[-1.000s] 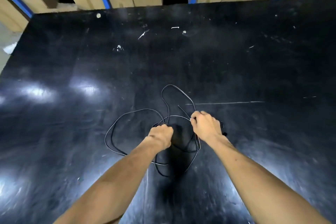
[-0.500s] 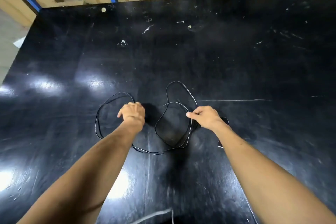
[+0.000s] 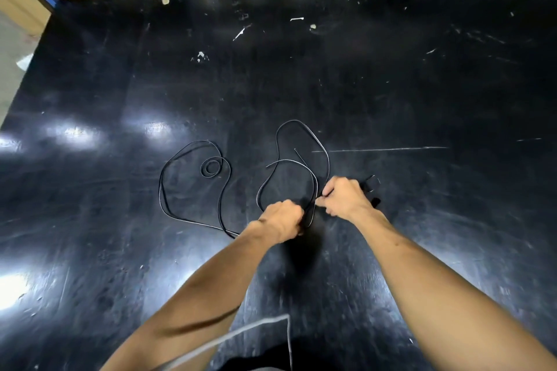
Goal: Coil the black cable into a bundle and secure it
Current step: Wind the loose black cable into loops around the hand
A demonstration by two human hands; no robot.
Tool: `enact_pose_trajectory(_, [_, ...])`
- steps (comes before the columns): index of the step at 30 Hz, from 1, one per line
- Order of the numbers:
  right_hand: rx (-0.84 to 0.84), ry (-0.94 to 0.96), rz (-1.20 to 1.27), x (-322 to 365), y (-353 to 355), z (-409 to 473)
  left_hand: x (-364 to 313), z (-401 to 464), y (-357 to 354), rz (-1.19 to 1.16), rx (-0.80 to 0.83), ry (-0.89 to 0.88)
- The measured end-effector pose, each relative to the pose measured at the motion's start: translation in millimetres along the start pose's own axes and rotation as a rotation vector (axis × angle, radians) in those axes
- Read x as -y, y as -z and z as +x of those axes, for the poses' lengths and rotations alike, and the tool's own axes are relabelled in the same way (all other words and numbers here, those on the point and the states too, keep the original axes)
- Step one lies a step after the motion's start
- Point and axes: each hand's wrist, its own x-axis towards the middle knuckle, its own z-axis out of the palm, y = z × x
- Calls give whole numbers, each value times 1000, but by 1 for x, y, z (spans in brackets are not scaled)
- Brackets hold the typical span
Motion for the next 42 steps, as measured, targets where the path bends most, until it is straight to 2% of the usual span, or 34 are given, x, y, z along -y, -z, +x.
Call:
enact_pose_trajectory(2, [55,-48,-36,4,-10,-7,8,2,-1,-123,-6,29])
enact_pose_trajectory(5, [-7,-97,-92,10,-20,-7,19,4,-3,-231,-11,22])
enact_pose_trajectory(9, [-124,-151,-120,19,-31,-9,18,3,-3,-98,-64,-97])
enact_pose_trajectory(12, [-179,-244,52,23,-24,-17,12,-3,5,-118,-143,-136])
enact_pose_trajectory(14, [-284,-294,240,24,-5,-23,12,-12,18,-300,-169,-58])
enact_pose_trajectory(15, [-392,-275,315,28,10,-26,10,-16,29,-460,-179,4])
enact_pose_trajectory(18, [-633,-3,564,46,49,-54,1,-25,68,-1185,-222,135])
enact_pose_trajectory(19, [-620,101,695,56,57,-68,-2,-27,81,-1393,-225,108])
enact_pose_trajectory(21, [-480,276,893,73,64,-92,-5,-31,104,-1693,-150,-15])
enact_pose_trajectory(24, [-249,418,930,86,56,-124,-5,-52,134,-1922,29,-215])
enact_pose_trajectory(27, [-154,400,854,84,44,-140,1,-71,161,-1984,-21,-401])
enact_pose_trajectory(29, [-141,379,841,80,36,-146,6,-81,174,-2088,-52,-460])
enact_pose_trajectory(33, [-100,337,850,84,30,-152,9,-94,193,-2223,-159,-371])
enact_pose_trajectory(38, [-12,313,787,99,25,-155,26,-95,214,-2304,-252,-452])
enact_pose_trajectory(42, [18,251,783,100,26,-150,39,-89,227,-2313,-293,-432])
